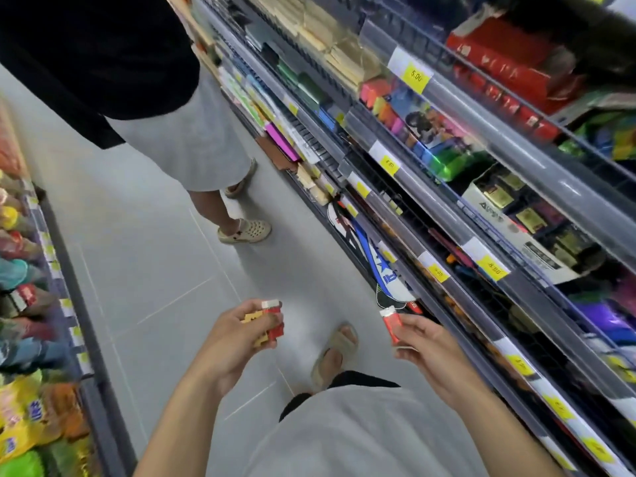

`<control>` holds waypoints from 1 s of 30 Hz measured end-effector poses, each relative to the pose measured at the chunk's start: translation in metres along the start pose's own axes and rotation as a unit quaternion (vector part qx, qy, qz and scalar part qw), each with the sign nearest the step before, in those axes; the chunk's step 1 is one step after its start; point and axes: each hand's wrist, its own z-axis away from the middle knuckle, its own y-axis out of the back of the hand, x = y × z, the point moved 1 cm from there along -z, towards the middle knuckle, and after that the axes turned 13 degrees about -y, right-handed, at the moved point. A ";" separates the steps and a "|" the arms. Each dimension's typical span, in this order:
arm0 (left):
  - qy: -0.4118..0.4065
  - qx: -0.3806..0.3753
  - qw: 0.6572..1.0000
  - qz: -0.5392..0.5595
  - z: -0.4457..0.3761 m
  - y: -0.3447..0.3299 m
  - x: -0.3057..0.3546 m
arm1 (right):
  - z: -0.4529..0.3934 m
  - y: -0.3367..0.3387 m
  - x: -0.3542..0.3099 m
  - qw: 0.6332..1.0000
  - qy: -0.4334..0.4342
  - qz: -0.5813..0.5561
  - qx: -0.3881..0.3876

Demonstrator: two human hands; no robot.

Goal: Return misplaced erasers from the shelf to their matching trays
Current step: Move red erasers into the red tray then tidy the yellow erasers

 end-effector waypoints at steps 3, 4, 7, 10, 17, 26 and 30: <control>0.001 -0.001 1.000 -0.014 -0.033 -0.010 0.023 | -0.024 -0.011 -0.038 1.000 0.012 -0.022 -0.008; -0.003 -0.008 1.000 -0.020 -0.044 -0.014 0.033 | -0.030 -0.015 -0.053 0.999 0.020 -0.030 -0.010; -0.028 -0.032 0.999 -0.030 -0.076 -0.032 0.072 | -0.039 -0.023 -0.101 0.998 0.048 -0.038 -0.029; -0.056 -0.061 0.996 -0.024 -0.103 -0.056 0.120 | -0.029 -0.029 -0.150 0.993 0.100 -0.046 -0.046; -0.160 -0.207 0.965 -0.024 -0.158 -0.131 0.251 | 0.004 -0.027 -0.249 0.971 0.227 -0.068 -0.037; -0.284 -0.447 0.848 -0.008 -0.190 -0.225 0.385 | 0.065 -0.051 -0.335 0.927 0.338 -0.160 -0.020; -0.311 -0.507 0.804 0.000 -0.199 -0.251 0.420 | 0.093 -0.060 -0.365 0.920 0.371 -0.090 0.089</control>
